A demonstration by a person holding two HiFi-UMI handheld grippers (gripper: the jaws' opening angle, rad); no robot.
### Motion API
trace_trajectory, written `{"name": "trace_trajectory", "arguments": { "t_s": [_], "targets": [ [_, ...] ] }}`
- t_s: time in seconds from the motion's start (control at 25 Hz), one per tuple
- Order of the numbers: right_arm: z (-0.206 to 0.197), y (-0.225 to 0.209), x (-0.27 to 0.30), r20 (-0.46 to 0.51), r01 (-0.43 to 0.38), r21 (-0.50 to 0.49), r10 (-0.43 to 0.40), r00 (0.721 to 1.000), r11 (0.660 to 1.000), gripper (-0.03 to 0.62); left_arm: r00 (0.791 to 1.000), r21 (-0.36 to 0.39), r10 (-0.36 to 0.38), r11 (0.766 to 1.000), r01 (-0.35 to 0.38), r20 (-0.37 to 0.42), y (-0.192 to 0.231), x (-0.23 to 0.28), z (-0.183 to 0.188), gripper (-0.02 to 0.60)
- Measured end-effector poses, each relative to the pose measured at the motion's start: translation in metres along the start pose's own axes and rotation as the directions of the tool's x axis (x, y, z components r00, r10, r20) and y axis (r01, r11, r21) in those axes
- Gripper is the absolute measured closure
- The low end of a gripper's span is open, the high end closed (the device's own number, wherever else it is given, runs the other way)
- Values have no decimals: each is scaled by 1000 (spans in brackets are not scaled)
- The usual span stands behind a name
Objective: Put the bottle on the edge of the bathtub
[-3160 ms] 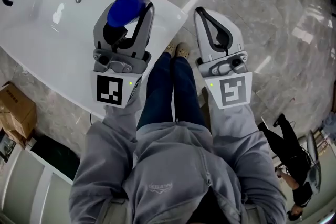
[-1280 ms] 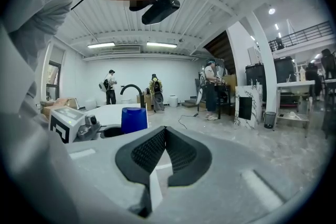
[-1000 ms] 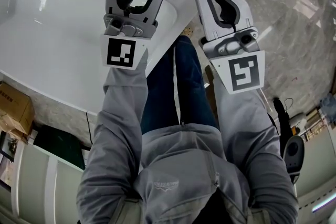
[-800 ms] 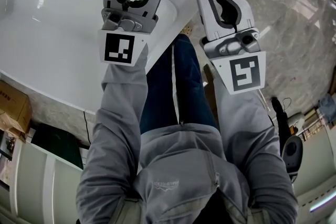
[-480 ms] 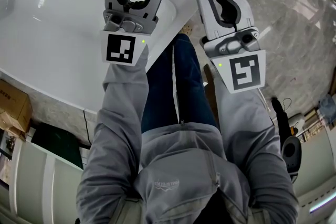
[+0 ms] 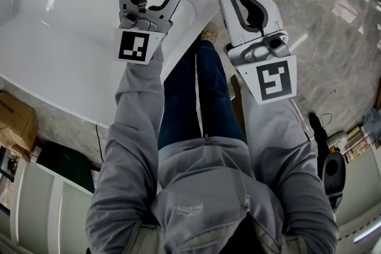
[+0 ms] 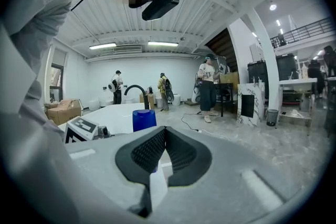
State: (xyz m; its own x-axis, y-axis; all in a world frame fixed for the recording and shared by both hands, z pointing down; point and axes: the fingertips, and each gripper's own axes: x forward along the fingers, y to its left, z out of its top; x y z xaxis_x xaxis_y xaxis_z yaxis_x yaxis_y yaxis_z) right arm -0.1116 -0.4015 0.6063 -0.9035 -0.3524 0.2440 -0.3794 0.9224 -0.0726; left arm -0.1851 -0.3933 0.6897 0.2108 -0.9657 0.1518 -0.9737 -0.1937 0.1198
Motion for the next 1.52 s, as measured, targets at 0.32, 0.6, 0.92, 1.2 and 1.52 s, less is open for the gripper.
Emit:
{"name": "trace_trajectory", "arguments": {
  "t_s": [0.32,0.6,0.92,1.2,1.52],
  "targets": [
    [29,6,-24,10,5,8,-5,1000,1000,591,993,-42,104,993,-107,-54,3,-23,11,288],
    [74,4,-50,19,30,-13,-30,999,999,591,975,-71,182,979,-192,-127,8,-56,54,290],
    [120,-4,-87,0,121,7,-121,993,993,591,971,-69,191,977,-202,-141,-18,-74,132,566],
    [175,-18,-120,51,215,13,-215,975,977,591,975,-33,205,977,-209,-87,-58,-74,221,576],
    [258,-31,-177,158,338,3,-334,929,941,591,987,53,143,988,-146,67,-120,-72,346,576]
  ]
}}
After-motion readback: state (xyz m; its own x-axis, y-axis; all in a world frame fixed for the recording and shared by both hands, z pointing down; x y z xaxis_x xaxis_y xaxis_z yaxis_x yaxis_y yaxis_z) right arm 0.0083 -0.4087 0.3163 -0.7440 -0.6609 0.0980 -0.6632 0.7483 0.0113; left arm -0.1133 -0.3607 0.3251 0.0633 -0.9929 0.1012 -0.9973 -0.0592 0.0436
